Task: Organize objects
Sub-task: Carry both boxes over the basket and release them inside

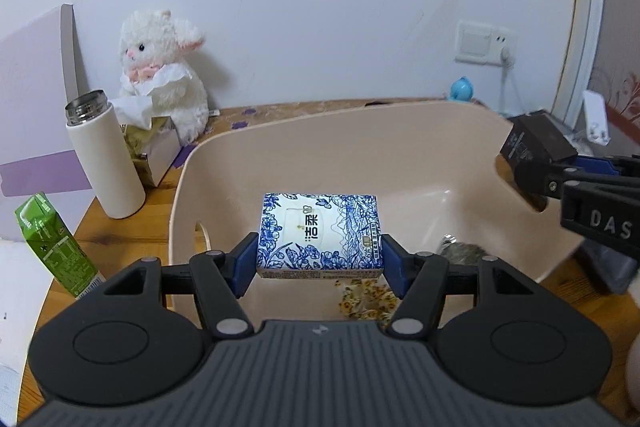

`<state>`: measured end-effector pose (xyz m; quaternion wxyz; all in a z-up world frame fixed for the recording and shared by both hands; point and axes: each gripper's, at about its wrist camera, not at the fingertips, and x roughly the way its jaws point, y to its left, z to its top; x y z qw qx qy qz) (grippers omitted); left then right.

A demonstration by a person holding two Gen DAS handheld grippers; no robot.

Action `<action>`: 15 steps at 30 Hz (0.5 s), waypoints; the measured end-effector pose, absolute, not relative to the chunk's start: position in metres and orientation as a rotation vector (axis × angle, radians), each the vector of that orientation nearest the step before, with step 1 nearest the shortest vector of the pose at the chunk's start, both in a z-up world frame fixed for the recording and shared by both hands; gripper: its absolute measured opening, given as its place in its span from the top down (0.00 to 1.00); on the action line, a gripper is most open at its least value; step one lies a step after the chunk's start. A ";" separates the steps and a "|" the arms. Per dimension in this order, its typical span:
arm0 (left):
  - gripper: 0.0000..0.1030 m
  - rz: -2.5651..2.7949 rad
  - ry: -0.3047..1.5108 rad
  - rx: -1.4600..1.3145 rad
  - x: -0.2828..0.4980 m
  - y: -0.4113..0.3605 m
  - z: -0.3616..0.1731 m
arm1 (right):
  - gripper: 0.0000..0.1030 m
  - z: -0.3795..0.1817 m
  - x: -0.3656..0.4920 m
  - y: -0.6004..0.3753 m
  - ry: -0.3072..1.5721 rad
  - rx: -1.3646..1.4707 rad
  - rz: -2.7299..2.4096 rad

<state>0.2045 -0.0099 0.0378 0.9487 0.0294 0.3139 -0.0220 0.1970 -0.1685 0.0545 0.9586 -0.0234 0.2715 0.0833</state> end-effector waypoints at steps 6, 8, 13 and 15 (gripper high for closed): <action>0.37 -0.025 0.667 0.114 0.212 -0.014 0.026 | 0.72 0.035 0.207 -0.158 0.605 -0.081 0.165; 0.36 -0.026 0.673 0.113 0.212 -0.014 0.027 | 0.62 0.034 0.207 -0.157 0.604 -0.085 0.164; 0.15 -0.025 0.642 0.075 0.202 -0.012 0.038 | 0.40 0.043 0.199 -0.162 0.563 -0.084 0.154; 0.12 0.001 0.612 0.088 0.195 -0.013 0.043 | 0.36 0.048 0.193 -0.166 0.551 -0.076 0.154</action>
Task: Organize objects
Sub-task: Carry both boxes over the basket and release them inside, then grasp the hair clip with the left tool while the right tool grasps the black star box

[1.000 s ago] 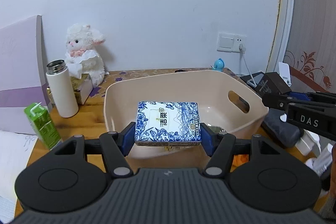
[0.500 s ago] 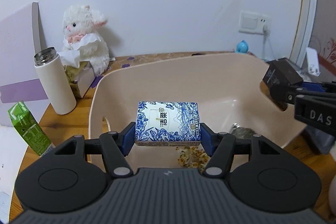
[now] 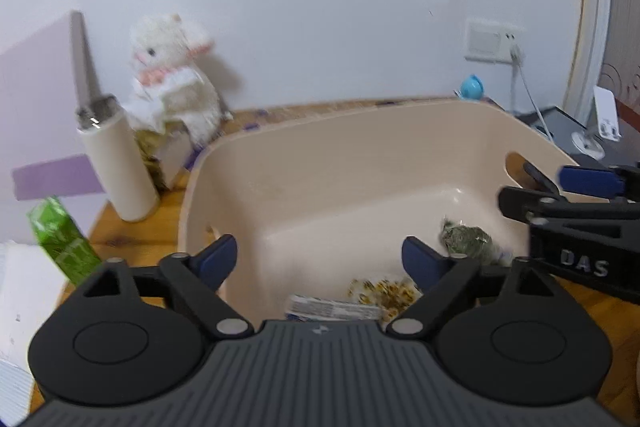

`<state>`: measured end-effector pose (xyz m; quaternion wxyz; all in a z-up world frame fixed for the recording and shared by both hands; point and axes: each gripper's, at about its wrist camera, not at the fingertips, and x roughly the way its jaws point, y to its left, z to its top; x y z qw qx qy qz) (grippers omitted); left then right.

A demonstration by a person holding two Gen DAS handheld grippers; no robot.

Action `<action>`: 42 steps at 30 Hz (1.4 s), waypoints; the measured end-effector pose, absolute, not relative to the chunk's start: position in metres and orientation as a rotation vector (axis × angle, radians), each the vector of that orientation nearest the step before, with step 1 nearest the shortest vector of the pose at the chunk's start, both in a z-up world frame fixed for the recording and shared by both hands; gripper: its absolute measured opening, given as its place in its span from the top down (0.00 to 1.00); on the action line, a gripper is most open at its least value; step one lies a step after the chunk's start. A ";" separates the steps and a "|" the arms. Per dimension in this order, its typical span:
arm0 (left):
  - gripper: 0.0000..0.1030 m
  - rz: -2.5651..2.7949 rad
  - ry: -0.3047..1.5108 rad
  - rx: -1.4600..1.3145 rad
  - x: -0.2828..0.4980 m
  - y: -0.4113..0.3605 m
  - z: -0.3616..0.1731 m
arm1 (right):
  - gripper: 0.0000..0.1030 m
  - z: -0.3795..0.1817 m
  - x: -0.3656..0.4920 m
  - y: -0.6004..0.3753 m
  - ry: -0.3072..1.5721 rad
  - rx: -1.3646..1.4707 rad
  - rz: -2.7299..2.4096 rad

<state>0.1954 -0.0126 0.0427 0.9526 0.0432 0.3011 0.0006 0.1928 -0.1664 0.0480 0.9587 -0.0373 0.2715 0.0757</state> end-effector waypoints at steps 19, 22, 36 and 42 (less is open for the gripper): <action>0.12 0.036 0.566 0.081 0.118 -0.007 0.066 | 0.15 0.050 0.119 -0.192 0.554 -0.072 0.127; 0.12 0.031 0.577 0.088 0.108 -0.008 0.060 | 0.11 0.044 0.110 -0.194 0.582 -0.091 0.130; 0.11 0.024 0.707 0.099 0.102 -0.009 0.004 | 0.09 -0.007 0.101 -0.193 0.707 -0.141 0.120; 0.11 0.035 0.754 0.092 0.118 -0.005 -0.019 | 0.09 -0.021 0.111 -0.196 0.745 -0.123 0.117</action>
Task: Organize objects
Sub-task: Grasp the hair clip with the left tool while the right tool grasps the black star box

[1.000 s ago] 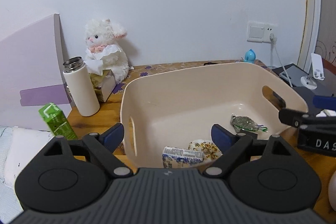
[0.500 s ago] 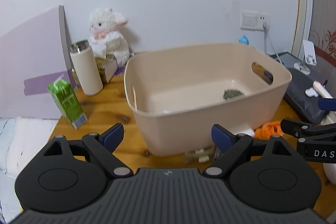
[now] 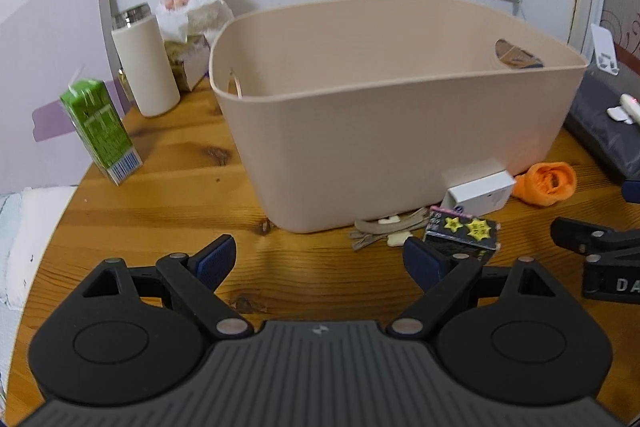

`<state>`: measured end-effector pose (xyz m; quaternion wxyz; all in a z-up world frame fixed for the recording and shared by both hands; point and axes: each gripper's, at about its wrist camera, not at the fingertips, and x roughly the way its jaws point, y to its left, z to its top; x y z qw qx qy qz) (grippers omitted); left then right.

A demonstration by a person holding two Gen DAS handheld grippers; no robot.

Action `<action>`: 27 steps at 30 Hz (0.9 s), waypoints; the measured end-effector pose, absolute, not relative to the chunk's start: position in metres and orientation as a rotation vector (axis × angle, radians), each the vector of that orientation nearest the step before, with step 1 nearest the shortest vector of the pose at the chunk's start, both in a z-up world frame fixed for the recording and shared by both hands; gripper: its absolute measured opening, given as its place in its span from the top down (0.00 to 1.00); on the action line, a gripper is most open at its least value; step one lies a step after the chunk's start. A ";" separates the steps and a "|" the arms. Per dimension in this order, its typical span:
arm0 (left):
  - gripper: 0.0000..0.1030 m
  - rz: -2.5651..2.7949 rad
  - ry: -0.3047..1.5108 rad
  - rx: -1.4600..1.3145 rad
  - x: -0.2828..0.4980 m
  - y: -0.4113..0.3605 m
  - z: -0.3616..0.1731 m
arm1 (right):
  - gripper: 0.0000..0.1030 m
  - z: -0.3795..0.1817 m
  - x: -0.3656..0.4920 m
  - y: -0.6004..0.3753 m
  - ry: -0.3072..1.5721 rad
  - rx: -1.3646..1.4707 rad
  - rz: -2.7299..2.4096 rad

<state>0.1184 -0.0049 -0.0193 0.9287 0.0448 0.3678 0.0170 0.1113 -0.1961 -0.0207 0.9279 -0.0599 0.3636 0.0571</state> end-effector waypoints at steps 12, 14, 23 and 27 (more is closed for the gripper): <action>0.11 0.035 0.794 0.089 0.132 0.011 -0.032 | 0.09 -0.035 0.123 -0.174 0.788 -0.118 0.242; 0.11 0.035 0.800 0.085 0.133 0.016 -0.032 | 0.09 -0.036 0.126 -0.166 0.791 -0.126 0.263; 0.11 0.056 0.833 0.039 0.132 0.040 -0.035 | 0.09 -0.037 0.126 -0.143 0.793 -0.176 0.307; 0.11 0.053 0.829 0.018 0.129 0.047 -0.032 | 0.09 -0.028 0.119 -0.144 0.780 -0.163 0.346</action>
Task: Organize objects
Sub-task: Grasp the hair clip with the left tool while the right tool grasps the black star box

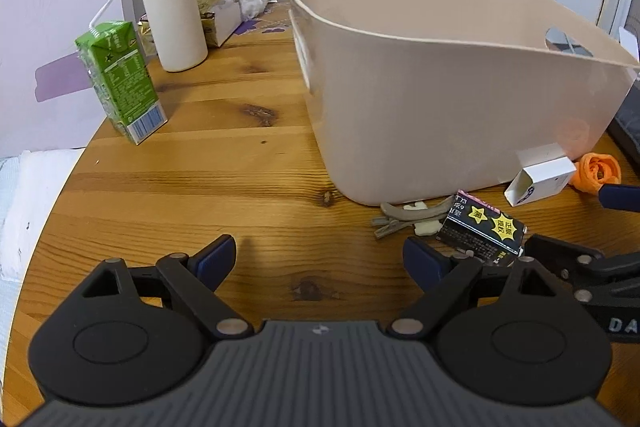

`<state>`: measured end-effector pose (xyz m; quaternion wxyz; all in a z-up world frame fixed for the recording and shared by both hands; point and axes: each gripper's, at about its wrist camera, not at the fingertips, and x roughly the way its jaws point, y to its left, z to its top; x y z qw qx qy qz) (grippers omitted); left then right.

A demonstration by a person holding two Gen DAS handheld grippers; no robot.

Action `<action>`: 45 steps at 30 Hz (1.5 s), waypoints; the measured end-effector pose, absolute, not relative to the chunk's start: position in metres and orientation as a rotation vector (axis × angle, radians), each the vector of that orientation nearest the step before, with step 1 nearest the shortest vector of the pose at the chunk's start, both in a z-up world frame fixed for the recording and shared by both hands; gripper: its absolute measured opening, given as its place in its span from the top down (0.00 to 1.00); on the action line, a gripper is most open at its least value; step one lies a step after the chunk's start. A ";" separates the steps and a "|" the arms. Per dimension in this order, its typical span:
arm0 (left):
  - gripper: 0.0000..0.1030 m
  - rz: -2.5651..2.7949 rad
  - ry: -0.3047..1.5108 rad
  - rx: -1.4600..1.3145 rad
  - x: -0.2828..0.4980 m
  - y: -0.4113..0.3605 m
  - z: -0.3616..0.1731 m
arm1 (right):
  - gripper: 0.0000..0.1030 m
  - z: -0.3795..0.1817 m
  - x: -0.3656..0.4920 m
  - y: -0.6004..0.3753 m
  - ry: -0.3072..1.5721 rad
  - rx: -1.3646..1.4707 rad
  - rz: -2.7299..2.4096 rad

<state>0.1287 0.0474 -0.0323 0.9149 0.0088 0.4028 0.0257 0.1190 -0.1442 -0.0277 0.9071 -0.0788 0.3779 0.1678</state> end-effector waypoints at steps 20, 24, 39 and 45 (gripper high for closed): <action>0.12 0.033 0.859 -0.043 0.121 0.072 -0.037 | 0.70 -0.039 0.132 -0.099 0.853 -0.195 0.478; 0.12 -0.005 0.845 -0.047 0.122 0.063 -0.034 | 0.78 -0.039 0.120 -0.105 0.846 -0.239 0.455; 0.13 -0.055 0.792 -0.062 0.137 0.030 -0.041 | 0.67 -0.042 0.122 -0.152 0.837 -0.208 0.339; 0.13 -0.009 0.786 -0.023 0.149 0.012 -0.043 | 0.63 -0.044 0.130 -0.147 0.824 -0.187 0.344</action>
